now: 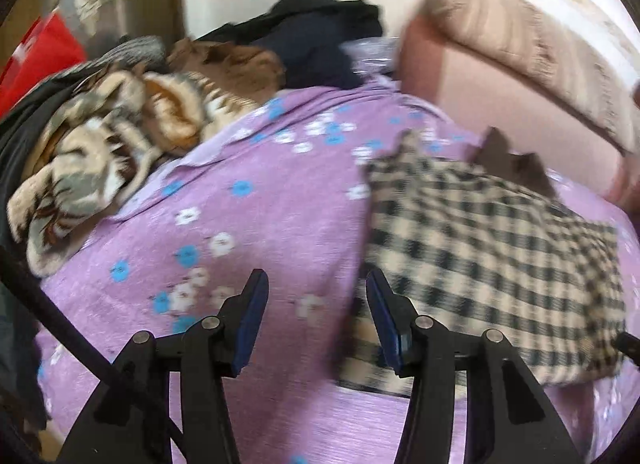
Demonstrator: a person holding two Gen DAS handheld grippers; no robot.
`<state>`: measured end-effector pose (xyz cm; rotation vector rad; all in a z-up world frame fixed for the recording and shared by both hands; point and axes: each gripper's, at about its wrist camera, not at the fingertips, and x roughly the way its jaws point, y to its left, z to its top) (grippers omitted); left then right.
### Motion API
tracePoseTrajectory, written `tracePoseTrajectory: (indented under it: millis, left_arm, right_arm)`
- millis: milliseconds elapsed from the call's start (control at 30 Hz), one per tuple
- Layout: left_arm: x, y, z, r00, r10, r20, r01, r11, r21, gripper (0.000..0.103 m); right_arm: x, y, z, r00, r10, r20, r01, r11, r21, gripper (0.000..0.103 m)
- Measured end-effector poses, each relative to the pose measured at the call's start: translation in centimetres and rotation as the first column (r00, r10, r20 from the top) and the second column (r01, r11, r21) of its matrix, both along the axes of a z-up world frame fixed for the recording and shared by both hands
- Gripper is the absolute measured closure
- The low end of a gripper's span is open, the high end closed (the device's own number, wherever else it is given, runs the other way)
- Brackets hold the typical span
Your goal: Fold large clothes
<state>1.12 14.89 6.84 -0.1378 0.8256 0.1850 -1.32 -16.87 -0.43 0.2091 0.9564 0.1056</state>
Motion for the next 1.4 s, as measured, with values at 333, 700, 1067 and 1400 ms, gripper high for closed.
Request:
tracePoseTrajectory:
  millis: [333, 700, 1067, 1400]
  left_arm:
    - [-0.2, -5.4, 0.0, 0.991, -0.135, -0.010, 0.135, 0.990, 0.039, 0.052]
    - [0.2, -15.0, -1.2, 0.928, -0.371, -0.041, 0.370, 0.929, -0.026, 0.052]
    - [2.8, -17.5, -5.3, 0.910, -0.385, -0.154, 0.388, 0.922, -0.010, 0.052]
    - [2.7, -18.1, -5.5, 0.911, -0.382, -0.156, 0.390, 0.921, 0.021, 0.051]
  right_arm:
    - [-1.3, -7.8, -3.2, 0.978, -0.203, -0.049, 0.204, 0.979, 0.019, 0.079]
    - [-6.0, -15.4, -4.1, 0.949, -0.312, -0.043, 0.307, 0.885, 0.350, 0.054]
    - [-6.7, -11.6, -6.8, 0.965, -0.248, -0.086, 0.258, 0.830, 0.494, 0.051]
    - [-2.0, -10.5, -7.0, 0.941, -0.334, -0.047, 0.314, 0.815, 0.487, 0.045]
